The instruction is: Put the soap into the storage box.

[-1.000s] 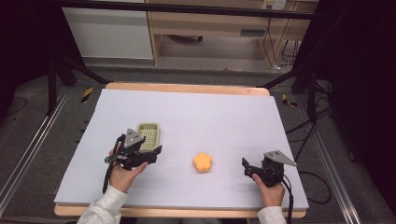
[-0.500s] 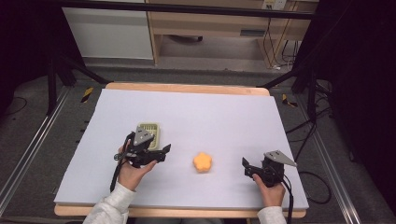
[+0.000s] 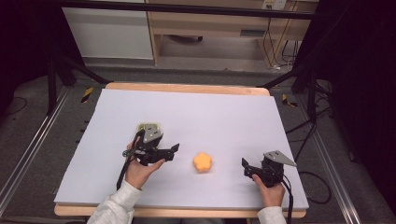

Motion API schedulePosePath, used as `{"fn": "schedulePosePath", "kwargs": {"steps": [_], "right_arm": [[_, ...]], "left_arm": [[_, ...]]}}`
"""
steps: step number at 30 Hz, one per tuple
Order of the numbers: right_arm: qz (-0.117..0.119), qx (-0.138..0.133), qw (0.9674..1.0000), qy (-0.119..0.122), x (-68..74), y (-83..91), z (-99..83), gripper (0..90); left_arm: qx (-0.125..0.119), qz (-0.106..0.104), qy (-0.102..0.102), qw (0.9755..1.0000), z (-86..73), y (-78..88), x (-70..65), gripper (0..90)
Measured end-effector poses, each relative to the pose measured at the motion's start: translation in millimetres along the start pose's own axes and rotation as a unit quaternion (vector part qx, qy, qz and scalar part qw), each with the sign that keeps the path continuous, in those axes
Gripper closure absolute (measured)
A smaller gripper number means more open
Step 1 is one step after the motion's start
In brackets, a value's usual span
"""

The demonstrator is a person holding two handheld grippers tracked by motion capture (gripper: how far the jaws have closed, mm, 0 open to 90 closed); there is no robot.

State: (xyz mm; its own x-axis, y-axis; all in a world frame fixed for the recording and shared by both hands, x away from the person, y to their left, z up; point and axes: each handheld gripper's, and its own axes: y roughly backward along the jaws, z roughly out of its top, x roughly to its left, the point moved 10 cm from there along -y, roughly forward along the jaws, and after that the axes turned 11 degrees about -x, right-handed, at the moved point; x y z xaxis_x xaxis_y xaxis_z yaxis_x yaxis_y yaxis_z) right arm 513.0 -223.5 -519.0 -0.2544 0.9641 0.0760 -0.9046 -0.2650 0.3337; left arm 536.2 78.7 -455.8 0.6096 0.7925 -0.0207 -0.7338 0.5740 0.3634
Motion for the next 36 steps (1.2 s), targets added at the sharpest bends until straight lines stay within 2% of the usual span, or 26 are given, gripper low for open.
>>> {"fn": "schedulePosePath", "kwargs": {"steps": [2,8,16,25,36], "right_arm": [[0.002,0.002,1.0000,-0.001,0.4,-0.5,-0.5,8.0],[0.002,0.003,1.0000,0.000,1.0,-0.6,-0.7,8.0],[0.002,0.005,1.0000,-0.001,1.2,-1.0,-1.1,8.0],[0.002,0.006,1.0000,0.000,1.1,-1.5,-1.2,7.9],[0.003,0.006,1.0000,-0.001,1.4,-1.5,-1.3,7.9]], "left_arm": [[0.001,-0.005,0.003,1.0000,0.7,-3.4,-4.6,26.5],[0.015,-0.016,-0.013,0.9997,-0.2,-11.1,-17.8,26.3],[0.024,-0.029,-0.012,0.9992,-1.8,-20.4,-30.5,25.0],[0.047,-0.050,-0.029,0.9972,-9.6,-32.4,-48.7,24.8],[0.067,-0.063,-0.035,0.9951,-16.8,-42.1,-63.9,24.2]]}}
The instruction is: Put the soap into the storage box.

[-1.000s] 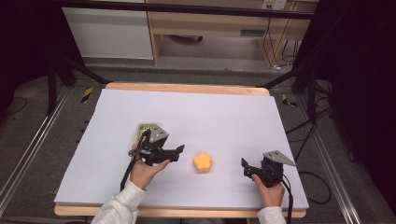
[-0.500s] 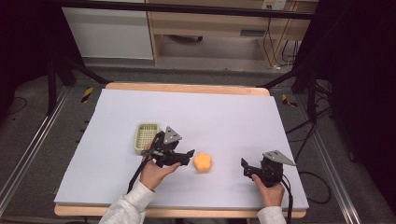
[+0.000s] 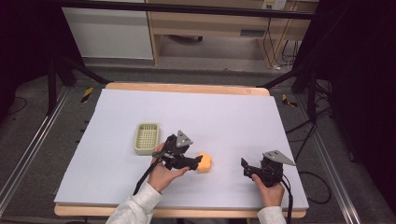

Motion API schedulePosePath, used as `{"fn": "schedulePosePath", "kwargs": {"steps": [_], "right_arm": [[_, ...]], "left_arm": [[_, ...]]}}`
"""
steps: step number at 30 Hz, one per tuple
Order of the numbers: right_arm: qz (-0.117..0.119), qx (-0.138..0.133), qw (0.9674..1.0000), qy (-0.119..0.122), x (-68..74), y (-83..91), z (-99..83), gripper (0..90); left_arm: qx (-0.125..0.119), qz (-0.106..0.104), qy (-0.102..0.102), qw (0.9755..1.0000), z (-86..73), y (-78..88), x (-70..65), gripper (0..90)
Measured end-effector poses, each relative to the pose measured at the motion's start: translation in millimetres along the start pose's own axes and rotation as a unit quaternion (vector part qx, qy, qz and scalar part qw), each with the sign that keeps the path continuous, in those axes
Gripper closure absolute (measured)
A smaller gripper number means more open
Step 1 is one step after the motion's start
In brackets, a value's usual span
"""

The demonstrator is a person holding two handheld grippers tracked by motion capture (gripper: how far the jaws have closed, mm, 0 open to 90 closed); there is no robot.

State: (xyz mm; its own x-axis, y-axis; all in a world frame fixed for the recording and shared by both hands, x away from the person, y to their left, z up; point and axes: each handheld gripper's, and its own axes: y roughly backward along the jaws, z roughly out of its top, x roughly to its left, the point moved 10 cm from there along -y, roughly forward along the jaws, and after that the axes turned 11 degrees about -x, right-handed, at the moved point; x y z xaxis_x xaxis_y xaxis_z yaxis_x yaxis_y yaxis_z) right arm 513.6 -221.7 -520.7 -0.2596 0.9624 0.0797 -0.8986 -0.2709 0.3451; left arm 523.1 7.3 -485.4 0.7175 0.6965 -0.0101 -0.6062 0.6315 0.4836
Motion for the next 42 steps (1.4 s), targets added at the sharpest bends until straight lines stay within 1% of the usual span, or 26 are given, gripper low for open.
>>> {"fn": "schedulePosePath", "kwargs": {"steps": [7,8,11,14,15,23,27,29,34,42], "right_arm": [[0.001,0.000,1.0000,-0.002,0.0,0.2,0.2,7.9],[0.001,-0.001,1.0000,-0.001,0.0,0.1,0.2,7.9],[0.001,0.000,1.0000,0.000,0.0,-0.1,0.0,7.9],[0.001,0.000,1.0000,0.000,0.1,-0.1,0.0,7.9],[0.002,0.000,1.0000,-0.001,0.1,-0.1,0.0,7.9],[0.002,0.001,1.0000,0.000,0.1,-0.6,-0.3,7.8],[0.002,-0.001,1.0000,-0.001,-0.1,-0.1,0.2,7.9],[0.002,0.001,1.0000,-0.003,0.2,0.0,0.1,7.8],[0.002,0.001,1.0000,-0.003,0.3,0.1,0.1,7.8],[0.001,0.001,1.0000,-0.003,0.1,-0.1,0.1,7.7]], "left_arm": [[0.010,-0.014,-0.003,0.9999,-2.9,-7.0,-8.9,24.3],[0.013,-0.014,-0.008,0.9998,-3.8,-7.5,-9.0,24.3],[0.021,-0.018,-0.006,0.9996,-6.6,-10.3,-11.2,24.3],[0.027,-0.019,-0.011,0.9994,-8.5,-11.8,-12.2,24.5],[0.033,-0.022,-0.014,0.9991,-10.6,-13.6,-13.3,24.4],[0.050,-0.026,-0.017,0.9983,-16.7,-21.7,-16.9,23.1],[0.054,-0.028,-0.015,0.9980,-18.4,-24.4,-18.4,21.2],[0.060,-0.028,-0.016,0.9977,-20.7,-26.9,-19.4,20.7],[0.064,-0.031,-0.020,0.9973,-23.5,-30.8,-22.7,19.7],[0.078,-0.031,-0.025,0.9962,-28.4,-36.5,-24.7,19.6]]}}
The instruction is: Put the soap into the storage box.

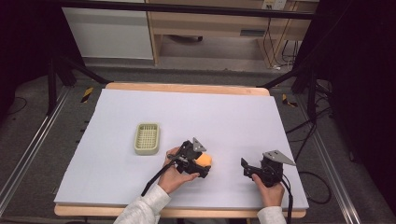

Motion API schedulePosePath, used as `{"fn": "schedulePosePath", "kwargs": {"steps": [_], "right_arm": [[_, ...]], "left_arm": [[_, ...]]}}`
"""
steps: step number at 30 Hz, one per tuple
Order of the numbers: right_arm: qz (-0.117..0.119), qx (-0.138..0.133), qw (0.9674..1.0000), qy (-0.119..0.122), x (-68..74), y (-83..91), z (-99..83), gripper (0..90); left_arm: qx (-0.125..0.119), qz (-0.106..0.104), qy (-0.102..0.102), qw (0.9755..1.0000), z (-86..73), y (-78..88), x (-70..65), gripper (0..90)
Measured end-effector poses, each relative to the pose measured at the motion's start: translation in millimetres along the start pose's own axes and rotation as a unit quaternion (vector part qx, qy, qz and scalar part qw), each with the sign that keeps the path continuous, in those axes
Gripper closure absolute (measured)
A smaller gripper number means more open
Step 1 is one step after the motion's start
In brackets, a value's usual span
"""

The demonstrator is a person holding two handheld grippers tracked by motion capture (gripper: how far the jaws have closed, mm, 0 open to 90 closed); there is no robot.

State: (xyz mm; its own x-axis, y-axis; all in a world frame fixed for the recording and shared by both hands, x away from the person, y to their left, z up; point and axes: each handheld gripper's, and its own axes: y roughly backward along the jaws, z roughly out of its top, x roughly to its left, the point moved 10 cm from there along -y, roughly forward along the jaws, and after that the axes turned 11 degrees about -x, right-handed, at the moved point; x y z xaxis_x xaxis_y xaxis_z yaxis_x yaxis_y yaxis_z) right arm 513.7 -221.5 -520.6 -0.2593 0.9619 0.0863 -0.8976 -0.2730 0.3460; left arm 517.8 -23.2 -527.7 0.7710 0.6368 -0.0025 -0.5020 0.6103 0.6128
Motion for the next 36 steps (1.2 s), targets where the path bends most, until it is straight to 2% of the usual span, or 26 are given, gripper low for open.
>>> {"fn": "schedulePosePath", "kwargs": {"steps": [18,36], "right_arm": [[0.000,0.001,1.0000,0.003,0.0,-0.5,-0.5,7.7],[-0.001,0.001,1.0000,0.005,-0.4,-0.8,-0.5,7.7]], "left_arm": [[0.035,0.000,-0.013,0.9993,-11.4,-16.5,-1.4,20.4],[0.043,0.003,-0.012,0.9990,-11.1,-23.0,-2.6,25.1]]}}
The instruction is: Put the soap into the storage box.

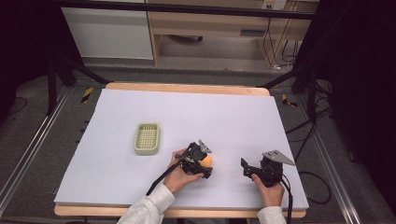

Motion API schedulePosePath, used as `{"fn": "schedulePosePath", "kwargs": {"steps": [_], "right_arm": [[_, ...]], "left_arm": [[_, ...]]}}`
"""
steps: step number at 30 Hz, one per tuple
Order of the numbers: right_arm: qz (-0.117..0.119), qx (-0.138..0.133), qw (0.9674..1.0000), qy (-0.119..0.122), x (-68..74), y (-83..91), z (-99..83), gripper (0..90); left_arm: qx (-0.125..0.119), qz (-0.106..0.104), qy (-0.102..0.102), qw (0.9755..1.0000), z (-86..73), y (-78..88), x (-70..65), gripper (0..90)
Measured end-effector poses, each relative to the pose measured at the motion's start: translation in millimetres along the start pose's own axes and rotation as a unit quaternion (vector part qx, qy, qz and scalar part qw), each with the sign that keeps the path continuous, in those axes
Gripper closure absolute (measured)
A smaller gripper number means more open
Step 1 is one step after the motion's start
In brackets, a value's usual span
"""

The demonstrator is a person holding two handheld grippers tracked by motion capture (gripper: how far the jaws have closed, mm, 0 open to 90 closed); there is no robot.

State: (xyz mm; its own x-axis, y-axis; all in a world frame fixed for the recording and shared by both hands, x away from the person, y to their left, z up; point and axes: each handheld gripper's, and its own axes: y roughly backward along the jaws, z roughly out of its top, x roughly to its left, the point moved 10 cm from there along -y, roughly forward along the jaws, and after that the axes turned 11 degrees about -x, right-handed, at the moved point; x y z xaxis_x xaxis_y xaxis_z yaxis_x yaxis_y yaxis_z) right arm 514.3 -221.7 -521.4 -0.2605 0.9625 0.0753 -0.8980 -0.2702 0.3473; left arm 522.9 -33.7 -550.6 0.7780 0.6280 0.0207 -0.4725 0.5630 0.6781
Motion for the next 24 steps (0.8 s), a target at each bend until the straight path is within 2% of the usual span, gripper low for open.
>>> {"fn": "schedulePosePath", "kwargs": {"steps": [24], "right_arm": [[-0.001,0.001,1.0000,0.001,-0.3,-0.2,-0.1,7.8]], "left_arm": [[-0.001,0.001,0.004,1.0000,-0.1,0.8,-0.5,26.3]]}}
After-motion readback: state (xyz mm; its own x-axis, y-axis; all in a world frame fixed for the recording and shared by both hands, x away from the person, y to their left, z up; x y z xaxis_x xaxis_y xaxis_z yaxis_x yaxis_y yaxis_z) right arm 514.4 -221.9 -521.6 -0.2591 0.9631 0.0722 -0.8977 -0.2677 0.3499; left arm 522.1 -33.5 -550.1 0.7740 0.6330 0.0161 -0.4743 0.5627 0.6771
